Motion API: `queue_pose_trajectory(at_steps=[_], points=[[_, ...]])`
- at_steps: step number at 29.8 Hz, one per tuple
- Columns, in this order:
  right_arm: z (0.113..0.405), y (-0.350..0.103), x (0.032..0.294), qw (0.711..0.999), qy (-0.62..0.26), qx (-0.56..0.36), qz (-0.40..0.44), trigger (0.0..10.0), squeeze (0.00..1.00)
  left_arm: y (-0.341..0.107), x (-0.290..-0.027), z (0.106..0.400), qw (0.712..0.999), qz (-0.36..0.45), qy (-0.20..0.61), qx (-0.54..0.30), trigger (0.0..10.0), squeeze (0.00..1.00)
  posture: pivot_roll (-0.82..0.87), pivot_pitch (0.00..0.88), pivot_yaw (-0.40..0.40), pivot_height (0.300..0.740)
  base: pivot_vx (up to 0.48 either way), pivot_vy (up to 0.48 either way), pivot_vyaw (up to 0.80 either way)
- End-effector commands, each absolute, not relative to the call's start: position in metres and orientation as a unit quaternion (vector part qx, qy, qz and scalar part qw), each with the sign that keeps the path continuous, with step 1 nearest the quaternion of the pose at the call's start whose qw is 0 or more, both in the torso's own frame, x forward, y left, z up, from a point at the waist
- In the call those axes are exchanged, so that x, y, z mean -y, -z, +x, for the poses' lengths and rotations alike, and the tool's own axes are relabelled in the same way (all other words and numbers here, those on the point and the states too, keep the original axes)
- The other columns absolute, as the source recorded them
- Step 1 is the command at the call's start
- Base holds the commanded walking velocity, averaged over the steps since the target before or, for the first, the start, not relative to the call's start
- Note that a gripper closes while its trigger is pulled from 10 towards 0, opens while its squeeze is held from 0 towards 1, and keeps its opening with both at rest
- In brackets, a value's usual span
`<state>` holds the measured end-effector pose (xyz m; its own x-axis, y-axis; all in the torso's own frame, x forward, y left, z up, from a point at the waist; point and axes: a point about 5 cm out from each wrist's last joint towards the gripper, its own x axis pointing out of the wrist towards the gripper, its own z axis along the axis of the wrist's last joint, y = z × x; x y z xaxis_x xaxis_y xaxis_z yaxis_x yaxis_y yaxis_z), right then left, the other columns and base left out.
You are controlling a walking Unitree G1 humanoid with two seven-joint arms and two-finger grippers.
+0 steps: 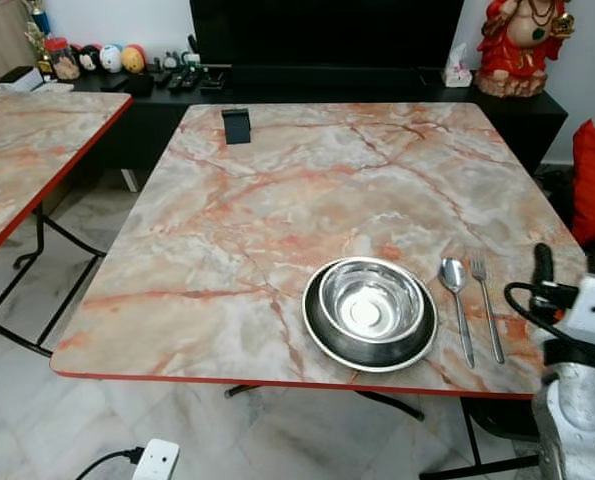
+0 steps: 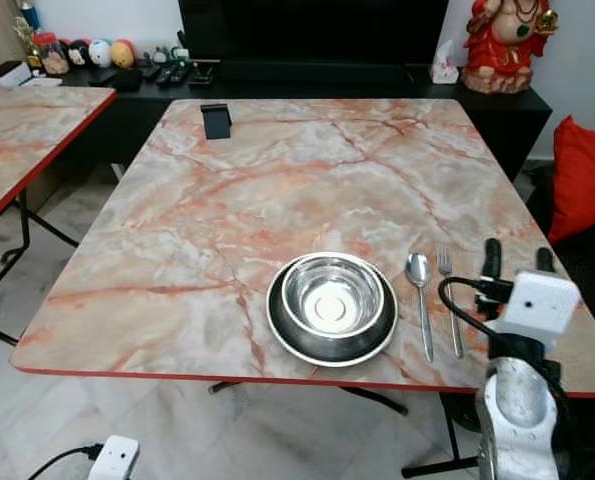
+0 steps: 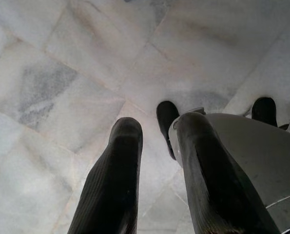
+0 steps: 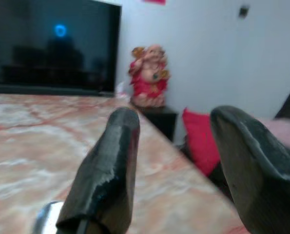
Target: Setting the table
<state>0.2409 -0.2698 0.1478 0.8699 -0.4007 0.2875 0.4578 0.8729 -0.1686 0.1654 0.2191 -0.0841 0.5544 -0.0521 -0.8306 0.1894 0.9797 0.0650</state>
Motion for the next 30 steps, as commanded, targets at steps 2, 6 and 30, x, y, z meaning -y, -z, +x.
queue_pose_trajectory(at_steps=[2, 6, 30], points=[[0.218, -0.150, 0.292, 0.925, 0.328, 0.103, -0.159, 10.0, 0.00, 0.085, -0.219, 0.163, 0.877, 0.073, 0.065, -0.470, 10.0, 0.00, -0.01, 0.000, 0.001, 0.740, 0.000, 0.000, 0.00], [0.173, -0.140, 0.323, 0.845, 0.487, 0.040, -0.217, 10.0, 0.00, 0.085, -0.218, 0.164, 0.877, 0.074, 0.067, -0.470, 10.0, 0.00, -0.02, 0.000, 0.003, 0.740, 0.000, 0.000, 0.00], [0.154, 0.060, 0.270, 0.840, 0.330, -0.427, -0.058, 10.0, 0.00, 0.087, -0.216, 0.161, 0.877, 0.065, 0.064, -0.472, 10.0, 0.00, -0.01, 0.000, -0.022, 0.740, 0.000, 0.000, 0.00]])
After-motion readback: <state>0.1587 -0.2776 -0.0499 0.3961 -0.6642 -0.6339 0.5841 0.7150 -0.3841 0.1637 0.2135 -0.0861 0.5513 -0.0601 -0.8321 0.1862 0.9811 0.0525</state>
